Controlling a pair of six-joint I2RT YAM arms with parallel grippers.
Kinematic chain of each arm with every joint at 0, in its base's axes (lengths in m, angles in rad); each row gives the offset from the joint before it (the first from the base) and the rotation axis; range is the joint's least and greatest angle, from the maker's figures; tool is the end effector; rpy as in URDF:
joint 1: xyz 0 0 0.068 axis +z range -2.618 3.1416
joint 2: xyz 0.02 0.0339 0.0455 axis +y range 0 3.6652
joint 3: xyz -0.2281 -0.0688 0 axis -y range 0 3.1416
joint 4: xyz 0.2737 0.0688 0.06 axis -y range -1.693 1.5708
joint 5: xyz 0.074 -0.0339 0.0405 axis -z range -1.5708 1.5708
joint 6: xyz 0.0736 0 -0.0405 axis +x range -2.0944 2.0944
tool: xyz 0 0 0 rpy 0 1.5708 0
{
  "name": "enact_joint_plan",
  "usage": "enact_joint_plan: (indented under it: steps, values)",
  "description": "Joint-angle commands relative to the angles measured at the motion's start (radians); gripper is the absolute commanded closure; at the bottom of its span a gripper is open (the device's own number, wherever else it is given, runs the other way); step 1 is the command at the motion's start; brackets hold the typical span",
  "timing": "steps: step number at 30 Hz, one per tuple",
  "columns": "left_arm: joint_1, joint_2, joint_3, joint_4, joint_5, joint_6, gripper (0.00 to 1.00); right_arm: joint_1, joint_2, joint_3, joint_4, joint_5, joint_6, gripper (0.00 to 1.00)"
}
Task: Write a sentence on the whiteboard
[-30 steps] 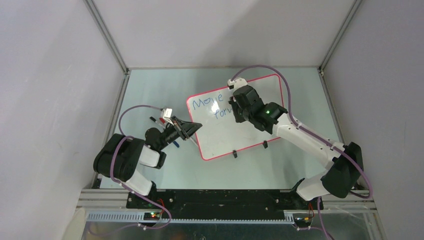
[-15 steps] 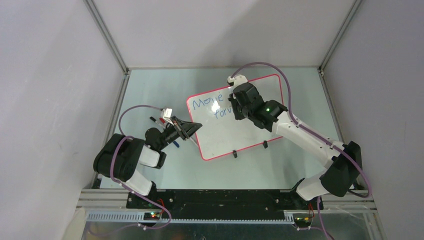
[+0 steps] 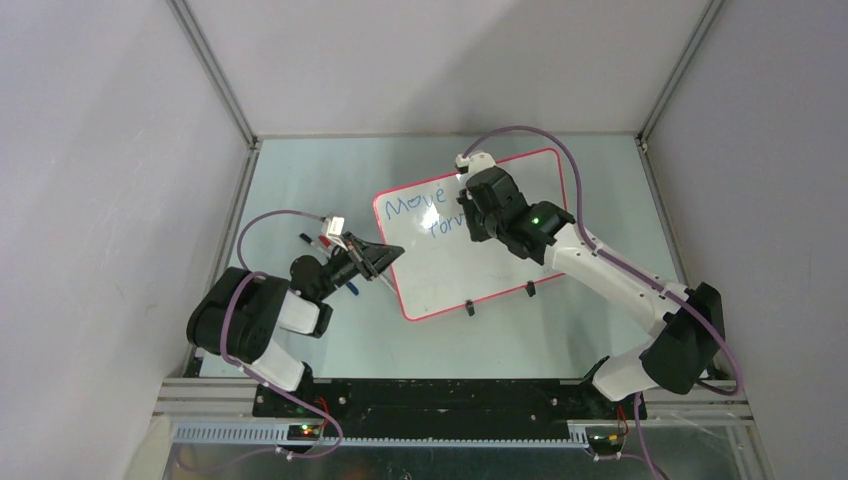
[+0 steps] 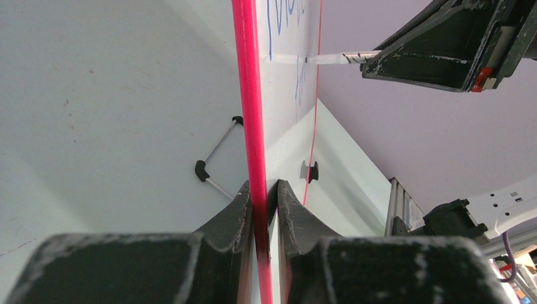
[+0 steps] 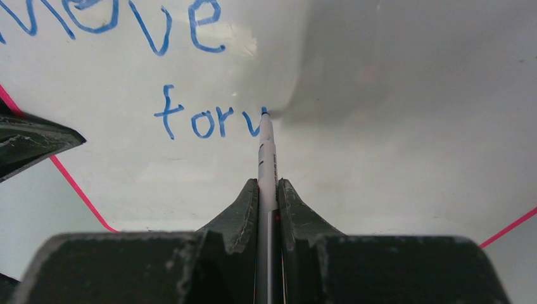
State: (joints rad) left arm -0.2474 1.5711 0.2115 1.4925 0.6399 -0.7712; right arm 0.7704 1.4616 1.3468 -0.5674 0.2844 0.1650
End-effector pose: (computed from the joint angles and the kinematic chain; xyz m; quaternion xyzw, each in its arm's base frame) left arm 0.2491 -0.1082 0.1042 0.0667 0.6651 -0.5291 0.5227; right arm 0.2915 0.2541 0.2773 -0.2083 0.8713 0.0776 0.4375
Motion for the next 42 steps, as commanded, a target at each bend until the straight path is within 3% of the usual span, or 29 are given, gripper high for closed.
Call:
enact_joint_plan:
  steps: [1,42]
  values:
    - [0.015,0.0,0.022,0.038,-0.024,0.046,1.0,-0.002,-0.031,-0.028,-0.009,0.027,0.014,1.0]
    - [0.015,0.001,0.022,0.038,-0.025,0.047,1.0,-0.045,-0.006,0.052,0.007,-0.005,-0.005,1.0]
